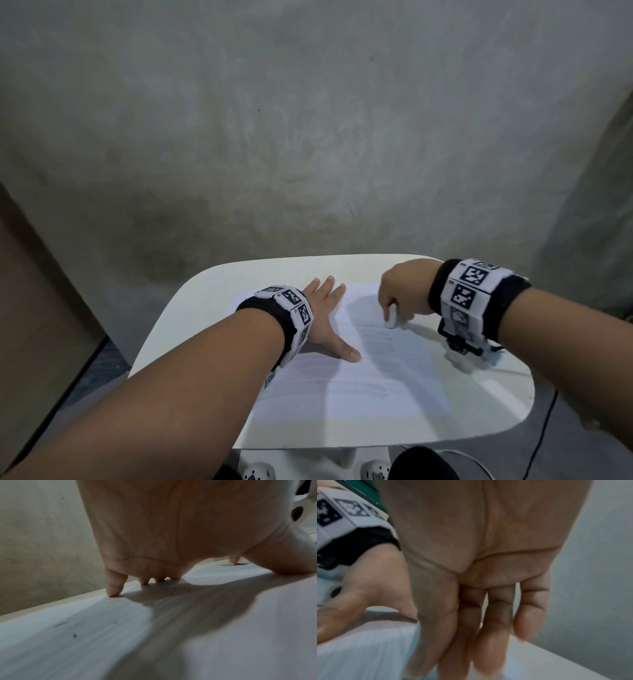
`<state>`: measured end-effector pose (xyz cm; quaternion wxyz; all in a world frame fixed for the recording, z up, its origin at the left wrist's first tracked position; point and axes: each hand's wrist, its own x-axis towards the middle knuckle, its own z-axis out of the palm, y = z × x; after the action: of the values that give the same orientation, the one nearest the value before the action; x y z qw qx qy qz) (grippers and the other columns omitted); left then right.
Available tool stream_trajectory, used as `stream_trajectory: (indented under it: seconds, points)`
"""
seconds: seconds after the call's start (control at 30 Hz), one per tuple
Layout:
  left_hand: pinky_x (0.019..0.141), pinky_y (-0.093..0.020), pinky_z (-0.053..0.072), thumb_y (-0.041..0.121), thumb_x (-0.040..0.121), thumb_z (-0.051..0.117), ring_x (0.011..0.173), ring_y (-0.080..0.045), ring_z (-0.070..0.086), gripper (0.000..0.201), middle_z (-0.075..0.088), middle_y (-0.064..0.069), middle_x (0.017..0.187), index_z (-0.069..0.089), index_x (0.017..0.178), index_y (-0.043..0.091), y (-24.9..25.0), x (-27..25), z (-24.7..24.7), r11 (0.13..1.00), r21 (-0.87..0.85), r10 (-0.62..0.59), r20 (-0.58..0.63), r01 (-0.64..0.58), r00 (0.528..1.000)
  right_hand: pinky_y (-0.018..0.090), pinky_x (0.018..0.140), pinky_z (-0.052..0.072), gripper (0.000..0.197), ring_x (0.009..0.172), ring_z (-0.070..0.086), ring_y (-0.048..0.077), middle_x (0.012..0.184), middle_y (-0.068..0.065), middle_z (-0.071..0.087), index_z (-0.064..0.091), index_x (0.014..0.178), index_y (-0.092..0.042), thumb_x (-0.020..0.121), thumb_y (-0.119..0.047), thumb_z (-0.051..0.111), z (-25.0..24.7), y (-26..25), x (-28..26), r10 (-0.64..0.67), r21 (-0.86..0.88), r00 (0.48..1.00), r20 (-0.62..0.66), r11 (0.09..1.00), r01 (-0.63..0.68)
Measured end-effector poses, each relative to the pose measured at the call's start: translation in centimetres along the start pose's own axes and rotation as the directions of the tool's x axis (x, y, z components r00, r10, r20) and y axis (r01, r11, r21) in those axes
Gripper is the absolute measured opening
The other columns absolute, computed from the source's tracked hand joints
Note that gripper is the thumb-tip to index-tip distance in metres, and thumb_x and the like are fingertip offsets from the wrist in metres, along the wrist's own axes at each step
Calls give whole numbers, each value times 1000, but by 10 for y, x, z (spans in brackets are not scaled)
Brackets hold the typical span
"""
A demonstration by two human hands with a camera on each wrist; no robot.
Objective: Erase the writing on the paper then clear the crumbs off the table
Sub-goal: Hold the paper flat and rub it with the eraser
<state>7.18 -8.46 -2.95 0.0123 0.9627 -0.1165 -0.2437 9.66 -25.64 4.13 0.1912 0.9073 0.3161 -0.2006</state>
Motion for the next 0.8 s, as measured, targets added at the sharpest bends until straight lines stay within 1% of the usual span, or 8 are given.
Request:
stream_trajectory:
  seconds: [0.1, 0.2, 0.3, 0.37, 0.47, 0.53, 0.67, 0.8]
  points:
    - [117, -50, -1, 81, 66, 61, 146, -20, -22, 129, -27, 5, 158, -20, 151, 28, 1, -1, 1, 1000, 11, 1, -15, -1, 1000, 20, 56, 41, 14, 62, 54, 15, 49, -8, 57, 75, 86, -19, 78, -12, 66, -9, -1, 7, 25, -37, 998, 58, 999, -23]
    - [116, -51, 2, 81, 65, 62, 147, -23, -19, 131, -24, 2, 159, -20, 151, 27, 2, 1, 1, 1000, 19, 4, -18, -4, 1000, 23, 58, 37, 20, 64, 42, 23, 57, 1, 48, 49, 56, -19, 73, -12, 55, -12, -22, 24, -2, -52, 991, -137, 999, -5]
    - [117, -51, 2, 81, 65, 62, 147, -24, -18, 130, -24, 1, 160, -19, 152, 27, 1, 0, 0, 1000, 12, 14, -25, -14, 1000, 26, 66, 39, 14, 69, 44, 23, 68, -1, 49, 52, 68, -21, 80, -19, 61, -3, -26, 24, 29, 6, 983, -181, 1000, -29]
    - [117, -51, 0, 81, 66, 61, 147, -21, -20, 129, -26, 4, 159, -19, 151, 27, 0, 0, 1, 1000, 13, 17, -18, -17, 1000, 25, 66, 41, 5, 69, 50, 21, 71, -3, 57, 65, 75, -22, 79, -19, 62, 1, -18, 12, 11, 17, 994, -111, 1000, -9]
    - [116, -52, -1, 83, 65, 59, 146, -18, -23, 129, -28, 7, 157, -21, 150, 30, -2, 0, 3, 1000, 11, 14, -25, -14, 1000, 23, 61, 42, 12, 69, 57, 16, 71, -4, 66, 69, 70, -20, 75, -12, 61, 0, -1, 2, 41, 10, 999, 34, 999, -41]
    - [116, -52, -1, 83, 65, 60, 146, -17, -22, 129, -28, 8, 157, -21, 151, 30, -2, 1, 3, 1000, 6, 16, -31, -16, 999, 21, 56, 40, 14, 70, 57, 19, 77, -2, 68, 73, 78, -16, 77, -13, 59, -1, 11, 10, 105, 101, 993, -60, 990, -98]
    - [115, -53, -3, 84, 64, 59, 146, -18, -22, 131, -28, 7, 157, -21, 151, 27, -3, 3, 4, 1000, 21, 15, -27, -15, 1000, 21, 50, 31, 14, 56, 40, 21, 72, 4, 53, 55, 64, -9, 77, -9, 51, 5, 16, 30, 207, 137, 969, -132, 972, -189]
    - [118, -54, -4, 86, 64, 56, 147, -19, -19, 133, -27, 2, 158, -20, 151, 20, 0, 1, 1, 997, 79, 22, -19, -20, 1000, 24, 52, 32, 24, 64, 44, 24, 64, 0, 49, 40, 64, -16, 84, -7, 52, 16, 15, 38, 222, 142, 969, -107, 968, -206]
